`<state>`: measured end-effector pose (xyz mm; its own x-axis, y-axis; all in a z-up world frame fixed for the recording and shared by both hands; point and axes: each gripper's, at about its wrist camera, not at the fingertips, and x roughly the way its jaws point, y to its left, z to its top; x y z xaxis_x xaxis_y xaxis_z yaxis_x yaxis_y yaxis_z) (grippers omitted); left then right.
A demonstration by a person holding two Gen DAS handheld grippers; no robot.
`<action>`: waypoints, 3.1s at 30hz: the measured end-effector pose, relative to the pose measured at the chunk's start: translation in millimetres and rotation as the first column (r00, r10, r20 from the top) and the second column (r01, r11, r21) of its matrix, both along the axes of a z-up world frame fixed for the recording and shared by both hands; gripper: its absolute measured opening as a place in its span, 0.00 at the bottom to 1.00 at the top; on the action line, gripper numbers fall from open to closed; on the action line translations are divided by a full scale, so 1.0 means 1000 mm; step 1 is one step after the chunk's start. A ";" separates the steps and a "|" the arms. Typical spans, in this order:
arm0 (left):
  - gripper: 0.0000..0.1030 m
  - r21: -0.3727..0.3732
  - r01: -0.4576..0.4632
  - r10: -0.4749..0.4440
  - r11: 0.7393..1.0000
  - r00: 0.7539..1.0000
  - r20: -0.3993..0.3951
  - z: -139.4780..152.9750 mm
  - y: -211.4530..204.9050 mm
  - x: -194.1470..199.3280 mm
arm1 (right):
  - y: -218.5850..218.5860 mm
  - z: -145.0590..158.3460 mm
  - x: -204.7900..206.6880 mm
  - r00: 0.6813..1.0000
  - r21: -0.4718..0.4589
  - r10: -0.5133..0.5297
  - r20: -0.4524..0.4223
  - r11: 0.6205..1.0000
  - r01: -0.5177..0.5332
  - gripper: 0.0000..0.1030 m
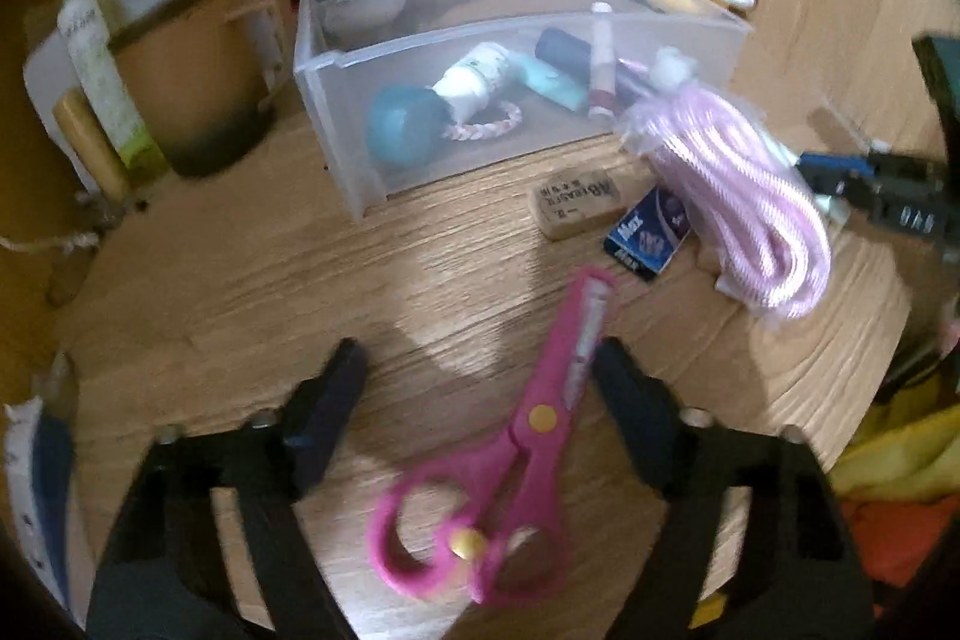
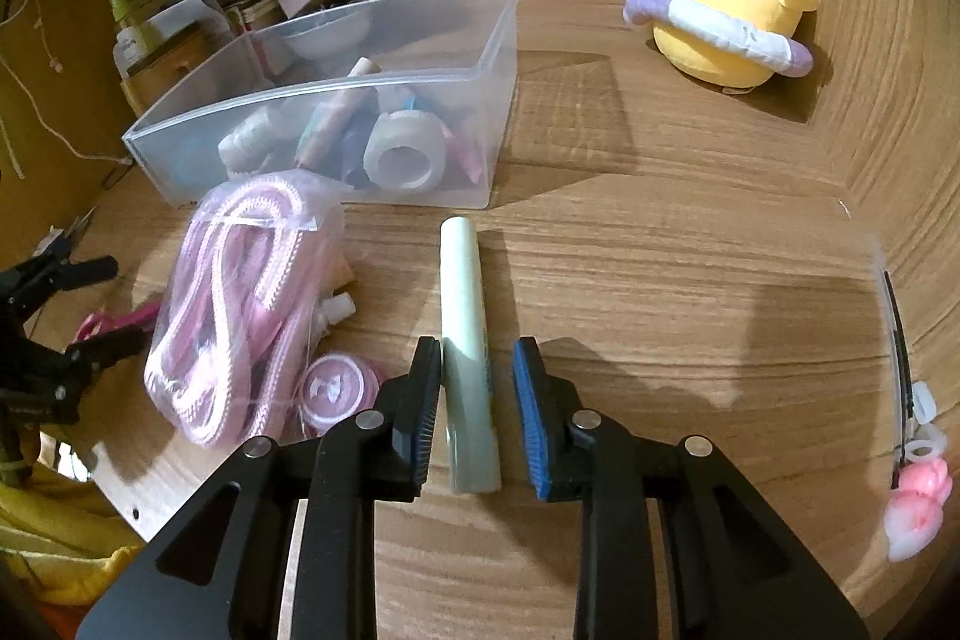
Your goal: Organize objects
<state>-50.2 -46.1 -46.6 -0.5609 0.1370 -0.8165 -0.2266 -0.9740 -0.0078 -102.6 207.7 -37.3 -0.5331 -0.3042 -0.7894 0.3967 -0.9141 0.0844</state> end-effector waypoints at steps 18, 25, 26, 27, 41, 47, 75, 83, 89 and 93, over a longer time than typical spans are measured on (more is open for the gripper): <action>0.18 0.034 -0.064 0.066 0.997 0.996 -0.054 0.007 0.016 0.031 | -0.002 0.012 0.014 0.995 -0.004 -0.018 -0.096 1.000 0.018 0.14; 0.17 0.098 -0.100 0.115 0.990 0.979 -0.166 0.048 0.006 0.042 | 0.003 0.053 0.027 0.980 -0.057 -0.037 -0.193 0.998 0.026 0.14; 0.17 0.112 -0.108 0.127 0.988 0.975 -0.182 0.054 0.004 0.043 | 0.003 0.059 0.028 0.978 -0.067 -0.037 -0.205 0.997 0.024 0.14; 0.17 0.131 -0.117 0.142 0.984 0.968 -0.205 0.062 0.001 0.043 | 0.003 0.065 0.028 0.975 -0.078 -0.037 -0.219 0.997 0.021 0.14; 0.17 0.291 -0.105 0.215 0.951 0.900 -0.378 0.128 -0.016 0.010 | -0.016 0.114 0.005 0.949 -0.173 -0.038 -0.312 0.985 -0.017 0.14; 0.17 0.314 -0.107 0.236 0.943 0.881 -0.410 0.143 -0.020 -0.009 | -0.038 0.120 -0.019 0.949 -0.178 -0.005 -0.314 0.983 -0.053 0.14; 0.41 0.284 -0.122 0.193 0.951 0.952 -0.236 0.092 -0.007 -0.074 | -0.085 0.066 -0.087 0.989 -0.085 0.084 -0.122 0.992 -0.095 0.28; 0.68 0.227 -0.124 0.179 0.966 0.953 -0.243 0.091 0.004 -0.048 | -0.064 0.087 -0.042 0.975 -0.076 0.090 -0.201 0.991 -0.107 0.45; 0.85 0.163 -0.124 0.158 0.979 0.964 -0.214 0.075 0.013 -0.028 | -0.035 0.079 -0.008 0.979 -0.067 0.076 -0.189 0.994 -0.090 0.46; 0.85 0.121 -0.135 0.151 0.983 0.979 -0.136 0.050 0.013 -0.024 | -0.020 0.055 0.006 0.989 -0.022 0.057 -0.133 0.998 -0.060 0.46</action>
